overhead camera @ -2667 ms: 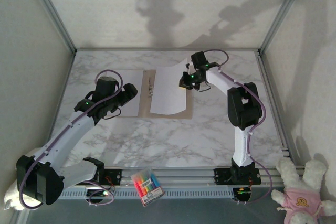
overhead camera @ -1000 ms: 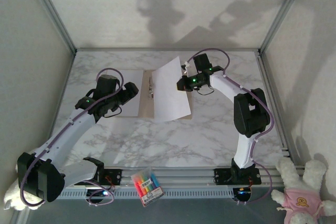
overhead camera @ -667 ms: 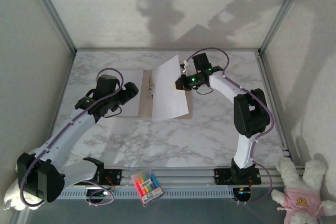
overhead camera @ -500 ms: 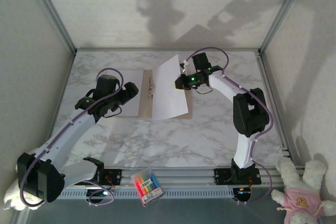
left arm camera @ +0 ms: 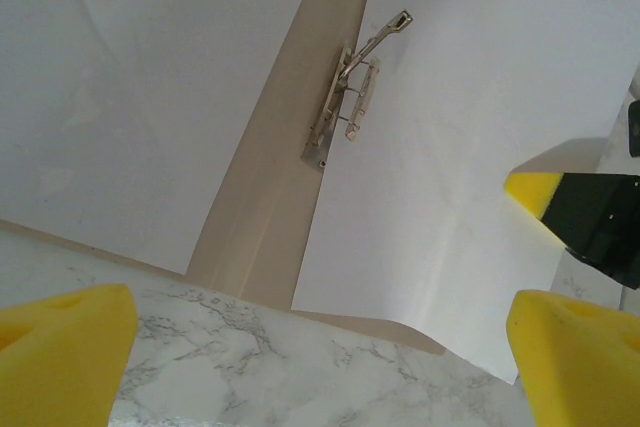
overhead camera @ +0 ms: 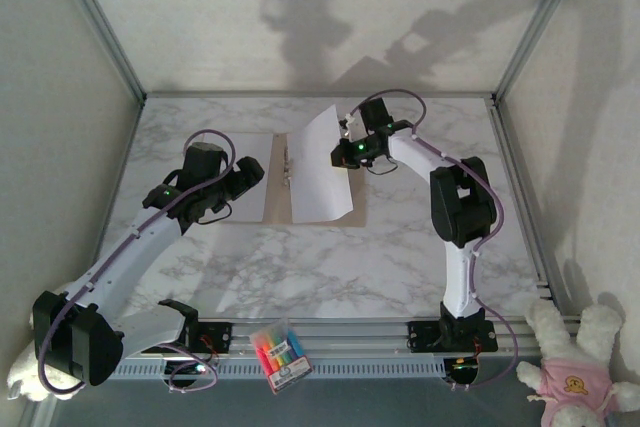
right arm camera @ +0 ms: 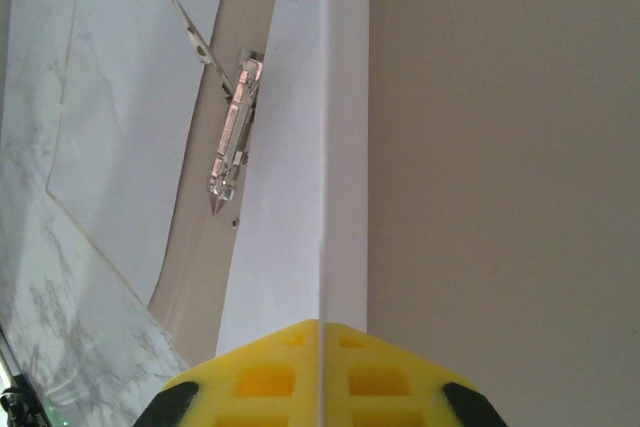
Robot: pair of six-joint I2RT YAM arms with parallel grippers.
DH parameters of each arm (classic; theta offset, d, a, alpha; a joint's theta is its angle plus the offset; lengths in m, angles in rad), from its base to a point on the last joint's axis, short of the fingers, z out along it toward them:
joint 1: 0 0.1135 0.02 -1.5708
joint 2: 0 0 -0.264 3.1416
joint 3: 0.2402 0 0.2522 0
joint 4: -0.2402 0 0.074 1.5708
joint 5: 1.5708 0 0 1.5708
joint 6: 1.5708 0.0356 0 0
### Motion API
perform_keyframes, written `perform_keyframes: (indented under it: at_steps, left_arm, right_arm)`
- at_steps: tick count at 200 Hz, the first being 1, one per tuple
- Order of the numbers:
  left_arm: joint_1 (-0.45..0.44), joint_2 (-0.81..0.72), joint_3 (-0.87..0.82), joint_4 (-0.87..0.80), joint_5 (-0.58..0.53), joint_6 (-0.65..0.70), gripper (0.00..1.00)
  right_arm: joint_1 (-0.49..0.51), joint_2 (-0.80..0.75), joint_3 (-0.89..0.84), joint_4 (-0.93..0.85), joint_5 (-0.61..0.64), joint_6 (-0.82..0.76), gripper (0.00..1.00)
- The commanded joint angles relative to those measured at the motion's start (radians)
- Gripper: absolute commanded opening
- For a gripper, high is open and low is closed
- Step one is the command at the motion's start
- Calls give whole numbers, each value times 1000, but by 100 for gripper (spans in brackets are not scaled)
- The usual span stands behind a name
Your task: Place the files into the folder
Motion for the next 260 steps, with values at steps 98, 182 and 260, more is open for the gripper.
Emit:
perform_keyframes:
  at_steps: [98,182,260]
  left_arm:
    - [8,4,-13,-1,21,12,95]
    - [8,6,-8,-1,29,11,95]
    - [8,14,1,0,38,8,95]
  right_arm:
    - [-41,24,24,-39,-42,139,0]
    - [-61,61,30,-19,-109,230,0]
    - [-79,92,133,-90,-187,296,0]
